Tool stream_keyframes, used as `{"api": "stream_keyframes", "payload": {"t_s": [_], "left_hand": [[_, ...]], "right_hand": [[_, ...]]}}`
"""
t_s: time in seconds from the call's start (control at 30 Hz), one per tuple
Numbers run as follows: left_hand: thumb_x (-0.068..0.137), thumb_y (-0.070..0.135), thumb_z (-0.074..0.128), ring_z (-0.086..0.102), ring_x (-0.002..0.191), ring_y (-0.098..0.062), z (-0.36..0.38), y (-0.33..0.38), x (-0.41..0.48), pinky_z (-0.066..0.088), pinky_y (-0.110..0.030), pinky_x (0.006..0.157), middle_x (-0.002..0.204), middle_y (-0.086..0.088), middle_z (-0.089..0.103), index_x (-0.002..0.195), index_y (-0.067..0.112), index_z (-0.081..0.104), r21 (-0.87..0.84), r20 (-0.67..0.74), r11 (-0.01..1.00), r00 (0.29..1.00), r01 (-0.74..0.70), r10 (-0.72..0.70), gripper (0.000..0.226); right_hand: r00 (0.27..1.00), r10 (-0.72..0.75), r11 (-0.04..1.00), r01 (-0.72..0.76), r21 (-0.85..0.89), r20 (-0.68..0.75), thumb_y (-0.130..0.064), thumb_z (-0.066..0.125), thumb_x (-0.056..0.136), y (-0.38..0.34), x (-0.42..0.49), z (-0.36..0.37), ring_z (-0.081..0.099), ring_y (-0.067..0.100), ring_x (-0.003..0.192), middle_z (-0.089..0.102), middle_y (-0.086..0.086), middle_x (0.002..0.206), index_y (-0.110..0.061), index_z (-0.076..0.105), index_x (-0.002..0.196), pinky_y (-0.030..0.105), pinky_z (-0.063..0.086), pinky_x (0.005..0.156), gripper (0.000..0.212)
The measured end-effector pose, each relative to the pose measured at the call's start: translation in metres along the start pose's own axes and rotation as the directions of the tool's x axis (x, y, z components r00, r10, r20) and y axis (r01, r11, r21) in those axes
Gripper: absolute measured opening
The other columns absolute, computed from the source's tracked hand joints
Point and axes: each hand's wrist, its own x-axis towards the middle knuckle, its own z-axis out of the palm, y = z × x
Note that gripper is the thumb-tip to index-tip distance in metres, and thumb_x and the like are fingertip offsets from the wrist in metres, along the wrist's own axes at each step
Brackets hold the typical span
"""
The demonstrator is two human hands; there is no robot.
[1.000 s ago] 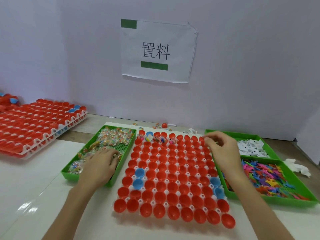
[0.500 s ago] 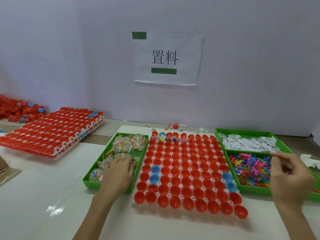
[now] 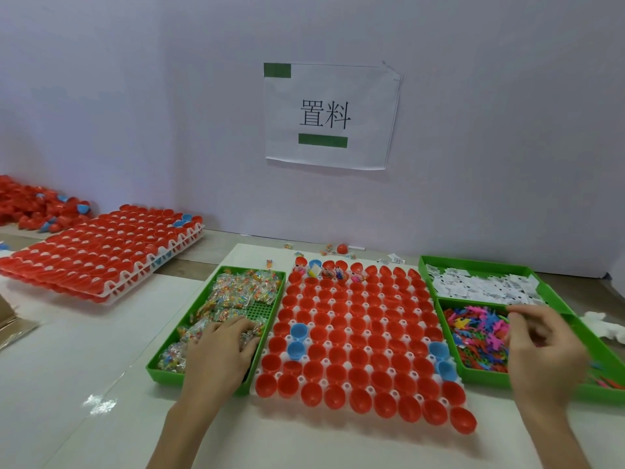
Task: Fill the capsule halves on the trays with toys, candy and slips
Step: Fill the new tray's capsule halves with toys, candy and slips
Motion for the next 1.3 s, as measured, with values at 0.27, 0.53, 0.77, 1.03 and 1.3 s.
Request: {"api": "stream_keyframes", "payload": {"t_s": [0.27, 0.53, 0.77, 1.03, 1.3], "left_hand": [[0.089, 0.046, 0.069, 0.059, 0.070, -0.006, -0.003, 0.007, -0.005, 0.053, -0.030, 0.065, 0.083, 0.018, 0.068, 0.085, 0.041, 0.068, -0.163, -0.163, 0.985, 0.983, 0.054, -0.081, 0.006], [0.088, 0.041, 0.072, 0.055, 0.061, -0.004, 0.001, 0.005, -0.007, 0.040, -0.019, 0.050, 0.085, 0.010, 0.074, 0.094, 0.043, 0.072, -0.223, -0.220, 0.974, 0.971, 0.045, -0.096, 0.007], [0.088, 0.012, 0.073, 0.061, 0.063, 0.000, -0.002, 0.004, -0.016, 0.052, -0.015, 0.067, 0.099, 0.006, 0.074, 0.109, 0.029, 0.073, -0.508, -0.394, 0.847, 0.917, -0.154, -0.069, 0.028], [0.082, 0.009, 0.079, 0.064, 0.085, -0.004, -0.027, 0.001, -0.032, 0.042, -0.034, 0.093, 0.091, 0.007, 0.074, 0.089, 0.025, 0.074, -0.345, -0.453, 0.894, 0.885, -0.285, 0.108, 0.019], [0.068, 0.012, 0.091, 0.051, 0.072, 0.014, -0.019, -0.037, -0.065, 0.034, -0.020, 0.046, 0.086, 0.016, 0.056, 0.073, 0.037, 0.069, -0.270, -0.208, 0.928, 0.957, -0.256, 0.204, 0.034]], "right_hand": [[0.998, -0.025, 1.000, 0.025, 0.011, 0.051, 0.004, 0.061, 0.089, -0.004, -0.009, 0.004, 0.058, 0.018, 0.061, 0.063, -0.001, 0.068, -0.018, 0.066, 0.088, 0.027, 0.043, 0.047, 0.022], [0.999, 0.026, 0.999, -0.026, 0.028, 0.019, 0.003, 0.060, 0.089, 0.002, -0.002, -0.001, 0.060, 0.035, 0.060, 0.064, 0.012, 0.068, -0.014, 0.068, 0.087, 0.052, 0.052, 0.056, 0.020], [1.000, 0.028, 0.999, -0.028, 0.035, -0.009, 0.003, 0.059, 0.089, -0.006, -0.005, 0.003, 0.060, 0.034, 0.061, 0.064, 0.012, 0.068, -0.013, 0.068, 0.086, 0.049, 0.051, 0.056, 0.018], [0.999, 0.032, 0.998, -0.032, 0.046, 0.003, 0.003, 0.059, 0.090, -0.004, -0.005, 0.002, 0.059, 0.034, 0.059, 0.063, 0.012, 0.067, -0.014, 0.068, 0.087, 0.049, 0.051, 0.055, 0.019], [0.999, 0.046, 0.989, -0.043, 0.140, -0.013, -0.002, 0.059, 0.090, -0.007, -0.002, 0.001, 0.056, 0.018, 0.052, 0.062, 0.000, 0.060, -0.015, 0.068, 0.087, 0.031, 0.047, 0.052, 0.017]]}}
